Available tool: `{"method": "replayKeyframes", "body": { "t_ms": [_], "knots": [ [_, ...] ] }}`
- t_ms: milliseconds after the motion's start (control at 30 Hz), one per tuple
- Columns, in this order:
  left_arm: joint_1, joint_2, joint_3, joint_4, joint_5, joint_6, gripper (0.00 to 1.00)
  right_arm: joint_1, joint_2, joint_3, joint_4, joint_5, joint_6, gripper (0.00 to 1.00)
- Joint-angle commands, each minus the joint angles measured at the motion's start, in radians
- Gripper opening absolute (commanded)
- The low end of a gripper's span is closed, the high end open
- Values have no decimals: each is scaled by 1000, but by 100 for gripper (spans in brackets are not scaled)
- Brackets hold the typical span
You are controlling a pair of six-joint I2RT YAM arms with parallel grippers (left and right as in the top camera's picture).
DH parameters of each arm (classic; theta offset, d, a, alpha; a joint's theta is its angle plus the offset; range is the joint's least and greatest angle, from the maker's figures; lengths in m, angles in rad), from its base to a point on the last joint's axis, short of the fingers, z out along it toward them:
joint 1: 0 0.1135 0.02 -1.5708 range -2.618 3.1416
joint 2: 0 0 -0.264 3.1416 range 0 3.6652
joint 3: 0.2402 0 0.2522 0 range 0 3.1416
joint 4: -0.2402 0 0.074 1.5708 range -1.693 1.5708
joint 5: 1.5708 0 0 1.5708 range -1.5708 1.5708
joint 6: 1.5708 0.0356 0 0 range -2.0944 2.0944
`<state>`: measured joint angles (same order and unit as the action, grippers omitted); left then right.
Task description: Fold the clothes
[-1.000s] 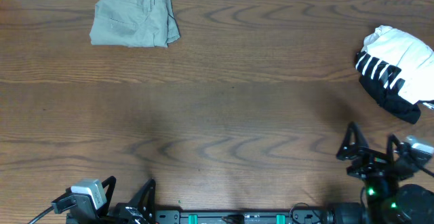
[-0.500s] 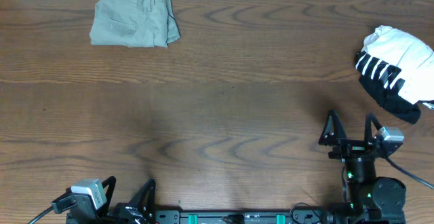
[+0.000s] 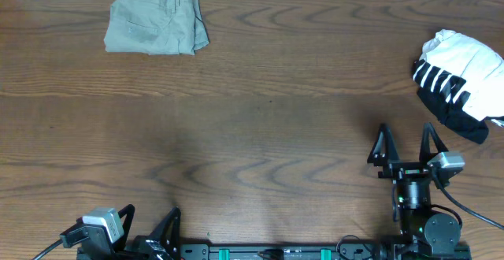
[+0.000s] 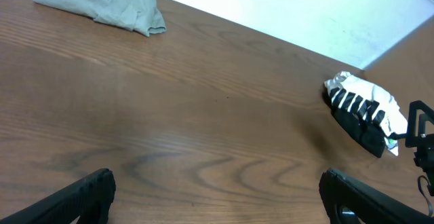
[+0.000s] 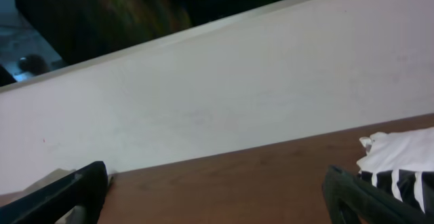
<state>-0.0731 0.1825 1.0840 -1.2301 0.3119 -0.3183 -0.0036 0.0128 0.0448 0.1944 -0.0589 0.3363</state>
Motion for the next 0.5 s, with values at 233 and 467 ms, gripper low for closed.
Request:
{"method": "replayKeyframes", "body": {
  "t_ms": [233,467],
  "knots": [
    [3,-2,-1,1,10,-13,98,-38,-7,-39,46,-192,-266,99],
    [3,-2,-1,1,10,-13,98,-38,-7,-39,-31,-101,-262,99]
  ]
}}
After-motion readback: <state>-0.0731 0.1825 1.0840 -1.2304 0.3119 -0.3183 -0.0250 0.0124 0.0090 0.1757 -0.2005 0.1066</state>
